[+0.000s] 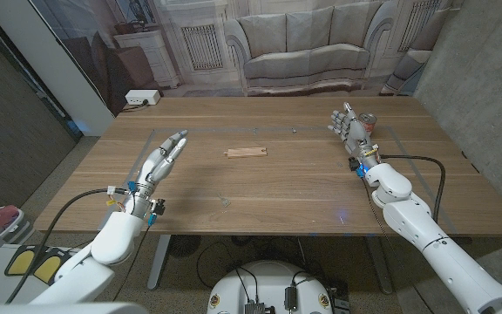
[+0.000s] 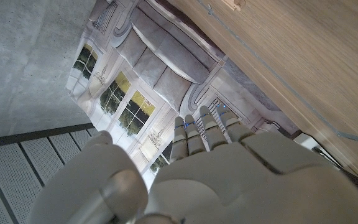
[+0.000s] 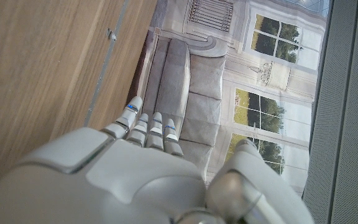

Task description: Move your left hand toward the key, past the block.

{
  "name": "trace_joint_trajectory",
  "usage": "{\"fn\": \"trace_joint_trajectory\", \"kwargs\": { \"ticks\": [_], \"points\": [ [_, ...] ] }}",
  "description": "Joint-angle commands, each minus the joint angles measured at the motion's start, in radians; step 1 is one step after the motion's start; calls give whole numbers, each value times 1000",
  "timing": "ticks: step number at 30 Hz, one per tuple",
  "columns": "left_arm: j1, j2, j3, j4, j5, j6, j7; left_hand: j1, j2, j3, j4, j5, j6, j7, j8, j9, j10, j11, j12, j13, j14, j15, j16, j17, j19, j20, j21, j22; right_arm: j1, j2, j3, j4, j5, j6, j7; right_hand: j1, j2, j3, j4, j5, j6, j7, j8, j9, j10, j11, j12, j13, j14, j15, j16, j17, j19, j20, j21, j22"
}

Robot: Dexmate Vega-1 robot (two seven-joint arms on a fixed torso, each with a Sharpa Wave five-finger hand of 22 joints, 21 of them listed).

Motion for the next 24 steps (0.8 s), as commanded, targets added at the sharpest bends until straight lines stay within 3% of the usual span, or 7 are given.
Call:
{"fn": "trace_joint_trajectory", "kwargs": {
  "ticks": [1, 7, 24],
  "points": [
    [0, -20, 23, -12, 182, 7, 114, 9, -2, -1, -4, 11, 14, -4, 4, 2, 15, 2, 6, 2, 16, -40, 3, 3, 12, -58, 7, 3, -10, -4, 19, -16, 16, 11, 3, 4, 1, -1, -6, 0, 11, 2, 4, 3, 13, 0, 0, 5, 11, -3, -3, 4, 11, -3, -2, 2],
    [60, -25, 20, -80, 324, 67, 209, 15, -2, -3, -7, 16, 33, -13, 7, 3, 29, -7, 7, 2, 30, -45, 4, 2, 25, -59, 9, 3, 2, -11, 24, -27, 19, -5, 2, 3, 1, -2, -6, 0, 12, 3, 4, 3, 15, 0, 0, 5, 12, -2, -3, 4, 13, -4, -5, 2],
    [146, -15, 13, -134, 436, 167, 335, 23, -1, -4, -11, 22, 45, -15, 7, 3, 41, -10, 6, 3, 35, -47, 1, 3, 29, -59, 7, 3, 1, -31, 42, -76, 15, -55, -24, 0, 2, -5, -6, 0, 14, 2, 4, 3, 19, 1, 1, 5, 14, -3, -3, 4, 17, -3, -13, 3]
  ]
}}
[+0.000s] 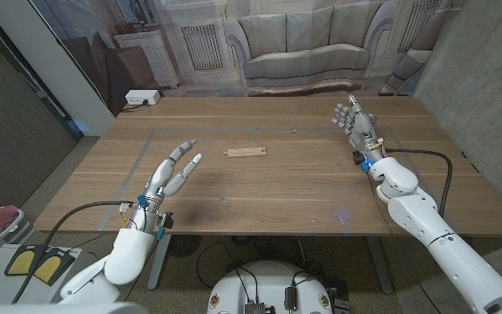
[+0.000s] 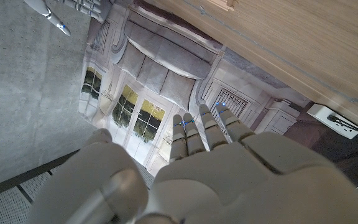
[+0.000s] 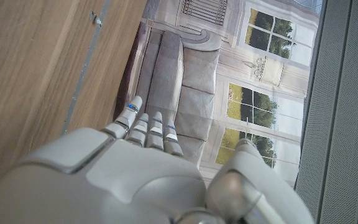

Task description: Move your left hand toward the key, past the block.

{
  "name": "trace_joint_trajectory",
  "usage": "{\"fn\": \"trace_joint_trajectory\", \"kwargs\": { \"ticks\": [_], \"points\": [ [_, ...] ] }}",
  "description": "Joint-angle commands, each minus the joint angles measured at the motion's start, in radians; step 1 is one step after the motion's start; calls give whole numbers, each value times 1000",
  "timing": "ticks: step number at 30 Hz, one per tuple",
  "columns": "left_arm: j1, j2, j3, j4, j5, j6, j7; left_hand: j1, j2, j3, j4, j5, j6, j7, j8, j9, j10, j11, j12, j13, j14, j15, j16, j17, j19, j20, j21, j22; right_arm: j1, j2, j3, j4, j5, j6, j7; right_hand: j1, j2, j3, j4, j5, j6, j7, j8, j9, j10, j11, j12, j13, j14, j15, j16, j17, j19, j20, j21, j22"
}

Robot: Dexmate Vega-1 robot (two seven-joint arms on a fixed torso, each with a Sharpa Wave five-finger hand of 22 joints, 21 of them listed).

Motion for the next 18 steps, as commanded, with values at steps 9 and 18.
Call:
{"fn": "trace_joint_trajectory", "kwargs": {
  "ticks": [9, 18],
  "points": [
    [59, 21, 18, -64, 212, 166, 171, 14, 4, -2, -10, 13, 29, -7, 9, 3, 30, -12, 5, 3, 28, -52, 2, 3, 13, -61, 0, 3, -34, -19, 37, -71, 2, -30, -40, -2, 3, -3, -1, -1, 9, -4, 4, 3, 9, -1, 1, 5, 8, 4, -3, 5, 10, -5, -10, 3],
    [62, 60, 50, -116, 308, 298, 208, 19, 4, -4, -12, 19, 43, -10, 10, 3, 39, -17, 5, 3, 36, -55, 2, 3, 19, -64, 0, 3, -46, -24, 46, -84, 5, -31, -44, -4, 3, -4, -1, -1, 9, -4, 4, 3, 8, -1, 1, 5, 9, 4, -3, 5, 12, -4, -13, 3]
  ]
}}
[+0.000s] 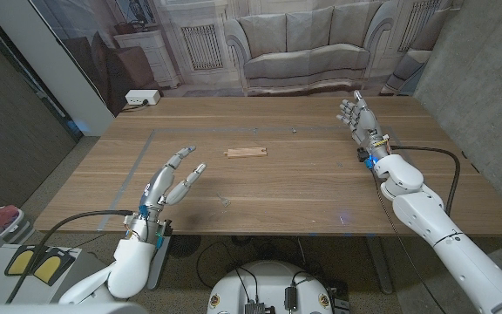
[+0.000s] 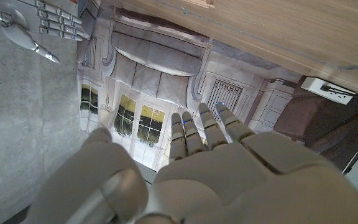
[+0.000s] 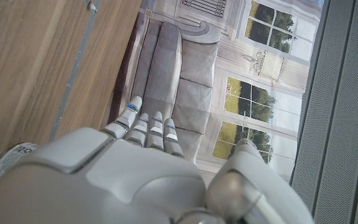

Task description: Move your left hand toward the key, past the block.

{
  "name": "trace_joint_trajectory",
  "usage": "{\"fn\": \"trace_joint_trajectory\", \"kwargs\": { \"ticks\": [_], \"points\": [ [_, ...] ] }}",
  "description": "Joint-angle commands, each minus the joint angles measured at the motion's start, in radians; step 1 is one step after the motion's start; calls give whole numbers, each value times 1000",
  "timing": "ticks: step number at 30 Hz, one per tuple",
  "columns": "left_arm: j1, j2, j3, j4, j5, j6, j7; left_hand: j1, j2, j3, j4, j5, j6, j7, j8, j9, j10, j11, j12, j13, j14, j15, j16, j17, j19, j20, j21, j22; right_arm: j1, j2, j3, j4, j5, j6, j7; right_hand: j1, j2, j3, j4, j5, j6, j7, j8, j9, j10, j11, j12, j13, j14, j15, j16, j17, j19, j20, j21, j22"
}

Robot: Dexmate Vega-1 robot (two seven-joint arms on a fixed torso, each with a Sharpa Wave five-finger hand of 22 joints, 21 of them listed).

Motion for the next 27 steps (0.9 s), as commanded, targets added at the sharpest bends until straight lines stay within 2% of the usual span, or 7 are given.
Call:
{"fn": "trace_joint_trajectory", "kwargs": {
  "ticks": [1, 11, 15, 27],
  "points": [
    [10, 42, 36, -59, 135, 165, 70, 10, 2, -5, -4, 6, 10, 0, 2, 3, 10, -6, 5, 3, 17, -55, 2, 3, 8, -64, 0, 3, -21, -7, 17, -28, 5, -6, -13, -4, 3, -4, -1, -1, 9, -4, 4, 3, 8, -1, 0, 5, 10, 3, -3, 5, 12, -4, -7, 3],
    [1, 81, 73, -84, 178, 253, 102, 15, 2, -6, -6, 11, 22, -7, 3, 3, 18, -6, 4, 3, 26, -60, 2, 3, 13, -63, -1, 3, -25, -11, 22, -27, 6, -4, -12, -5, 4, -6, -1, -1, 10, -5, 4, 3, 11, -1, 1, 5, 11, 3, -3, 5, 15, -4, -12, 3],
    [-4, 95, 93, -102, 217, 313, 113, 19, 4, -7, -7, 15, 30, -9, 3, 3, 22, -16, 3, 3, 27, -60, 0, 3, 14, -63, -2, 3, -24, -11, 22, -21, 7, -1, -6, -5, 4, -6, -2, -1, 10, -5, 3, 3, 10, -2, 1, 5, 12, 2, -3, 5, 15, -4, -13, 3],
    [-32, 137, 152, -131, 265, 437, 114, 26, 6, -8, -10, 22, 41, -15, 3, 3, 34, -14, 3, 3, 35, -65, 0, 3, 21, -66, -2, 3, -18, -7, 23, -11, 10, -7, -7, -6, 5, -7, -2, -1, 10, -5, 3, 3, 12, 1, 1, 5, 12, 3, -3, 5, 17, -4, -18, 3]
  ]
}}
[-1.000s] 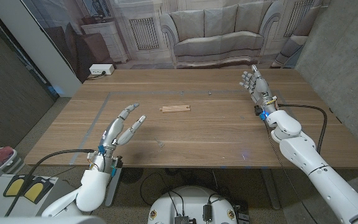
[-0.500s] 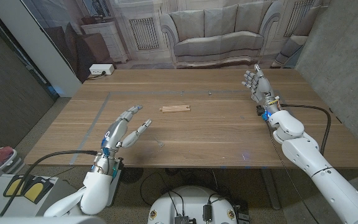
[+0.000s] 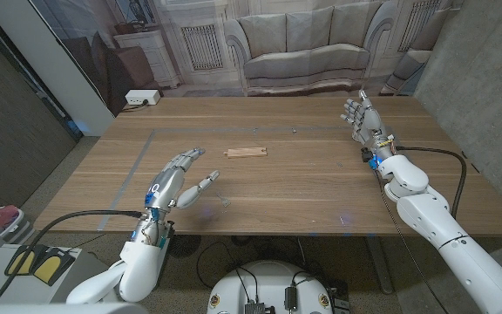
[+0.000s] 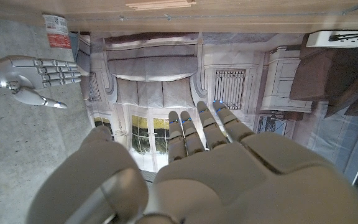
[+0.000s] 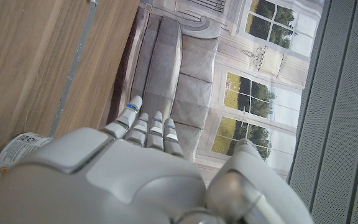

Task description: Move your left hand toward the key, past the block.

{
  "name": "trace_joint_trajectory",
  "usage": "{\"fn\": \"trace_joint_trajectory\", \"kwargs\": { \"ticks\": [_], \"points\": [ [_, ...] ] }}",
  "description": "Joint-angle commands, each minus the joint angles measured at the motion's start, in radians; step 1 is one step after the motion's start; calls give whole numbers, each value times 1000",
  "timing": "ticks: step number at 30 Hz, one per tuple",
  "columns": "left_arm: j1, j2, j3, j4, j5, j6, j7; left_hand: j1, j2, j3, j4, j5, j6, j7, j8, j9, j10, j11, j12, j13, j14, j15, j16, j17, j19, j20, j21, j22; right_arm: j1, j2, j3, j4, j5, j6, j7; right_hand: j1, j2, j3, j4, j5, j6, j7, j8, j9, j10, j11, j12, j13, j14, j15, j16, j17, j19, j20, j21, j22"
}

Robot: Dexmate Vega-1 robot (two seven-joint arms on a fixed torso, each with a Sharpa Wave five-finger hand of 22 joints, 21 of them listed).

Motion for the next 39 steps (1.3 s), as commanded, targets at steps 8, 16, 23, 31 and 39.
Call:
{"fn": "trace_joint_trajectory", "kwargs": {
  "ticks": [8, 16, 23, 31, 39],
  "points": [
    [-33, 66, 89, -63, 104, 220, 2, 13, 4, 1, -4, 11, 24, -6, 4, 3, 20, -4, 4, 3, 20, -65, 1, 3, 13, -66, -3, 3, 3, -2, 7, 7, -2, -1, 2, -2, 1, -4, 2, -1, 7, -3, 3, 3, 9, 3, 0, 5, 9, -2, -3, 5, 7, -4, -6, 3],
    [-46, 89, 123, -82, 140, 299, -6, 20, 7, 1, -6, 16, 34, -8, 4, 3, 27, -15, 2, 3, 25, -68, 0, 3, 16, -67, -4, 3, -10, -3, 13, -8, -1, -4, -10, -3, 1, -5, 2, -1, 7, -3, 3, 3, 10, 4, 1, 5, 11, 0, -3, 5, 9, -4, -10, 3],
    [-62, 105, 156, -108, 185, 384, -39, 25, 9, 1, -8, 20, 34, -12, 0, 3, 23, -8, -2, 3, 25, -69, -3, 3, 17, -66, -5, 3, -17, -2, 15, -12, -3, 3, -13, -4, 1, -6, 1, -1, 8, -4, 3, 3, 12, 4, 1, 5, 12, 0, -3, 5, 10, -4, -13, 3],
    [-84, 122, 186, -122, 181, 421, -84, 28, 11, 0, -8, 23, 39, -16, 0, 3, 22, -10, -5, 4, 22, -68, -5, 3, 15, -58, -7, 3, -24, -3, 22, -19, 2, -1, -20, -4, 2, -7, 1, -1, 8, -4, 3, 3, 11, 2, 0, 5, 11, 1, -4, 5, 10, -2, -16, 4],
    [-119, 135, 226, -133, 202, 449, -129, 32, 13, -3, -9, 27, 81, -49, 9, 4, 28, -10, -6, 4, 24, -71, -7, 3, 16, -42, -9, 4, -30, -2, 28, -12, 3, 11, -18, -5, 3, -8, 1, -1, 5, -12, 1, 3, 8, 3, -1, 6, 11, 1, -4, 5, 11, 0, -21, 4]
  ]
}}
